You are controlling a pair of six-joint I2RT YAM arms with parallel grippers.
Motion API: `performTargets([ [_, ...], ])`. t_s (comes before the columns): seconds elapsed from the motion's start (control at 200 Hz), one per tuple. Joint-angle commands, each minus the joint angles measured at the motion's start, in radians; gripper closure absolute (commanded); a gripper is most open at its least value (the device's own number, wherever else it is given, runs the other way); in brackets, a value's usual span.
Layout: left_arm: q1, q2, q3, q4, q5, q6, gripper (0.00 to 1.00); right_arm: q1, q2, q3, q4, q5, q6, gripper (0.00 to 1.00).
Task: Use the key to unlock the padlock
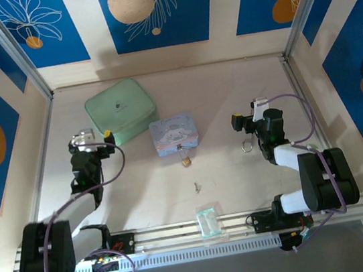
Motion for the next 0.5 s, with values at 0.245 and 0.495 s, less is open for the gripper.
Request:
performTargets([
  [0.245,-0.006,-0.252,0.029,-0.296,0.167,-0.687,0.01,-0.056,-0.378,0.232,-0.693,-0.202,0.399,0.01],
  [0.495,-0.015,-0.229,0.071,-0.398,0.489,-0.89,0.01,-0.035,-0.403,0.293,-0.938,-0.402,0.421,0.01],
])
